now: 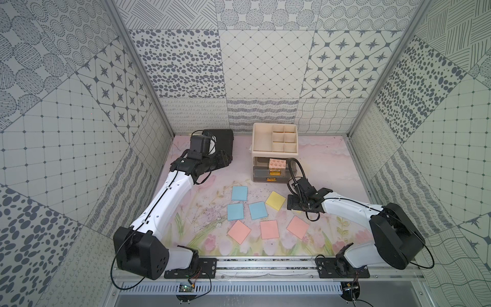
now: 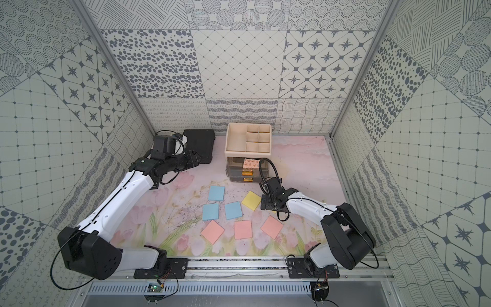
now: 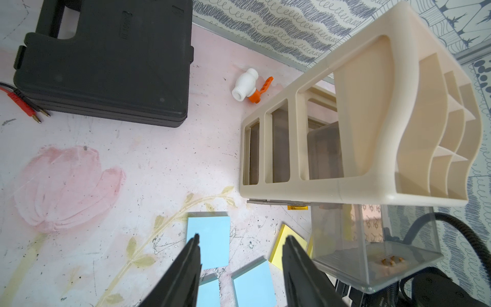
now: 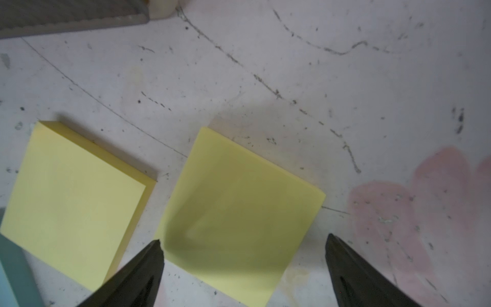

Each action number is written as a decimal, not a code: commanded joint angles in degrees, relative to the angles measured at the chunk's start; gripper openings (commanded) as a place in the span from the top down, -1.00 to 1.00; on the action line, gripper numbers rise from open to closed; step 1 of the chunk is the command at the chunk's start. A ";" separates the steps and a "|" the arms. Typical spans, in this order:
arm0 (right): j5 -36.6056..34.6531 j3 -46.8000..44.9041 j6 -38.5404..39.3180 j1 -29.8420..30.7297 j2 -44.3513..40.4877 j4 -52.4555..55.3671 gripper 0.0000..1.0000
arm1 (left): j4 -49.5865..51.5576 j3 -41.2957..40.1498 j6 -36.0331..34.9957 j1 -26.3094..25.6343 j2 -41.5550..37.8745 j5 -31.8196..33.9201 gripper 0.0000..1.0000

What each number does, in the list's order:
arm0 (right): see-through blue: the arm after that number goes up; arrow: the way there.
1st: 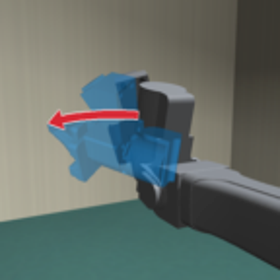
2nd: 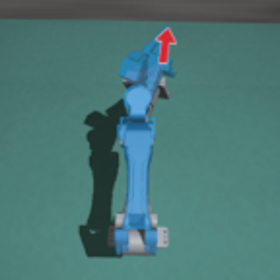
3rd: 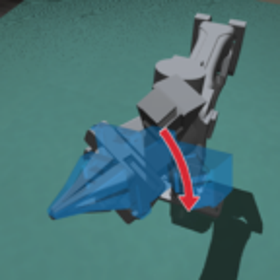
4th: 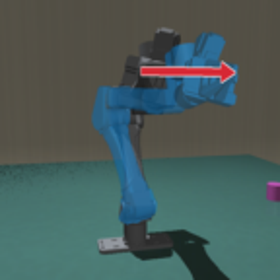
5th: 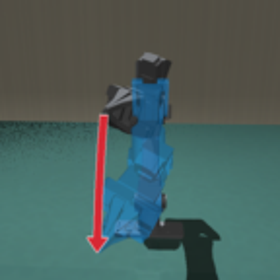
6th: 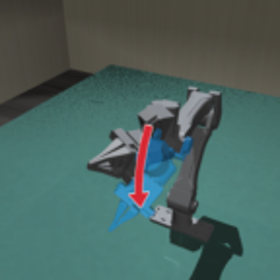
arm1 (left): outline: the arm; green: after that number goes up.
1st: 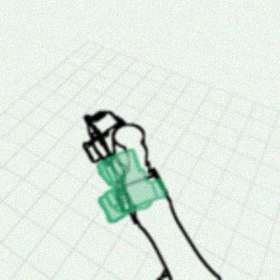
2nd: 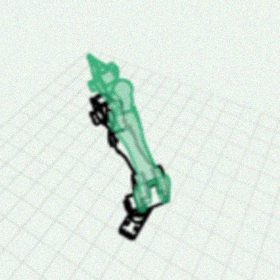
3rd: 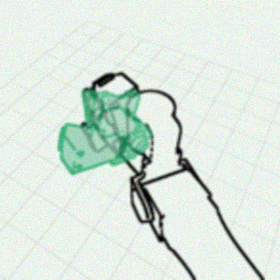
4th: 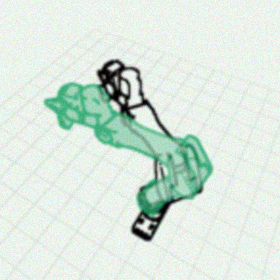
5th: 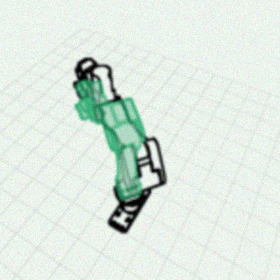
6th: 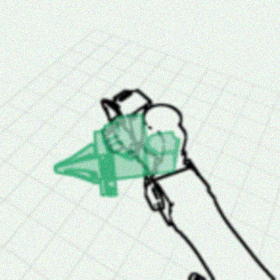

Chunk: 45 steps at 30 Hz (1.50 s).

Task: Please put the sticky notes in the drawer by color
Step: Pick up the sticky notes from the center of the board.

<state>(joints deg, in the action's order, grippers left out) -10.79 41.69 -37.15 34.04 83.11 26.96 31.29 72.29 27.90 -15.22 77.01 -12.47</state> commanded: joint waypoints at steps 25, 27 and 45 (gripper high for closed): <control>-5.89 4.46 -4.60 1.92 8.65 -0.05 -0.98 | 1.23 0.48 -1.99 0.12 -0.53 1.79 -0.06; -7.85 3.90 -5.03 2.82 7.90 1.27 -0.98 | 1.13 0.46 -1.97 0.11 -0.49 1.72 -0.06; -8.85 0.74 -4.80 3.09 5.40 1.83 -0.76 | 1.14 0.83 -1.45 0.11 -0.46 1.72 -0.06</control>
<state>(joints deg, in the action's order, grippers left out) -19.57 44.31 -42.54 36.95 89.06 27.00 32.34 72.29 27.38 -15.22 77.01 -11.38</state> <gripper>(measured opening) 0.862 0.529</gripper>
